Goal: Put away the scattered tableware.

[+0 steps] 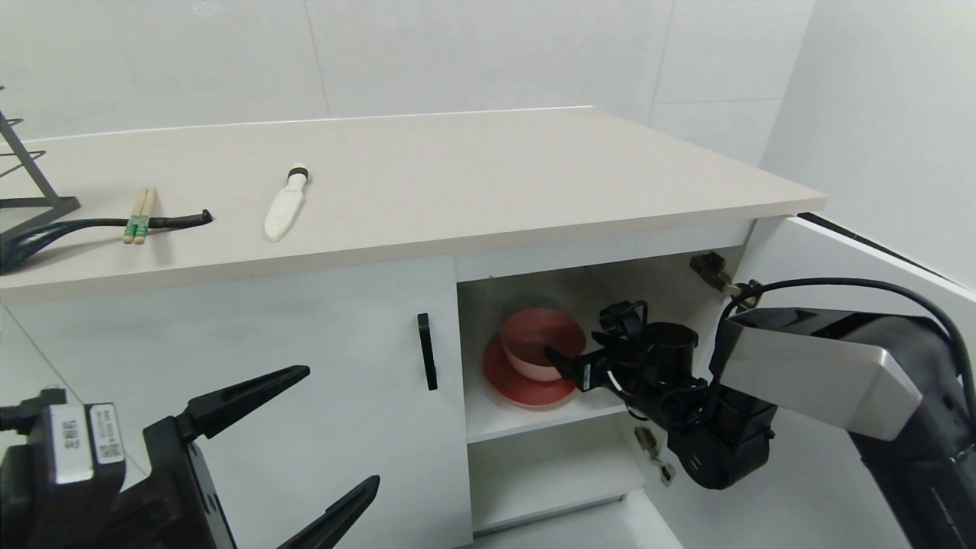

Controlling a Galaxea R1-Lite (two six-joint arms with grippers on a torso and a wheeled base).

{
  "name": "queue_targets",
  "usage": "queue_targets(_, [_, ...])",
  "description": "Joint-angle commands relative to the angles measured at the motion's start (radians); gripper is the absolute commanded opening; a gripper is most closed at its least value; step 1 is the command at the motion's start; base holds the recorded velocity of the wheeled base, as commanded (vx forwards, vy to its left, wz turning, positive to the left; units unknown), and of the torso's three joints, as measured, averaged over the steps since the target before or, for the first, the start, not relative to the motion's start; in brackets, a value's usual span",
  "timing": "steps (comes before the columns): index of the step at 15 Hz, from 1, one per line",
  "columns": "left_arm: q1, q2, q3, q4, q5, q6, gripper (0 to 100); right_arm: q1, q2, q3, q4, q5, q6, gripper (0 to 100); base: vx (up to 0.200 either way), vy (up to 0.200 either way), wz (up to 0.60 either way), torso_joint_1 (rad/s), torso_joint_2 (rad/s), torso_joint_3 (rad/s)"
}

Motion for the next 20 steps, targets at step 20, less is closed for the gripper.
queue_targets(20, [0.012, 0.006, 0.000, 0.007, 0.000, 0.001, 100, 0.055, -1.082, 0.882, -0.109, -0.016, -0.278, 100, 0.000, 0.000, 0.00, 0.000, 0.00, 0.000])
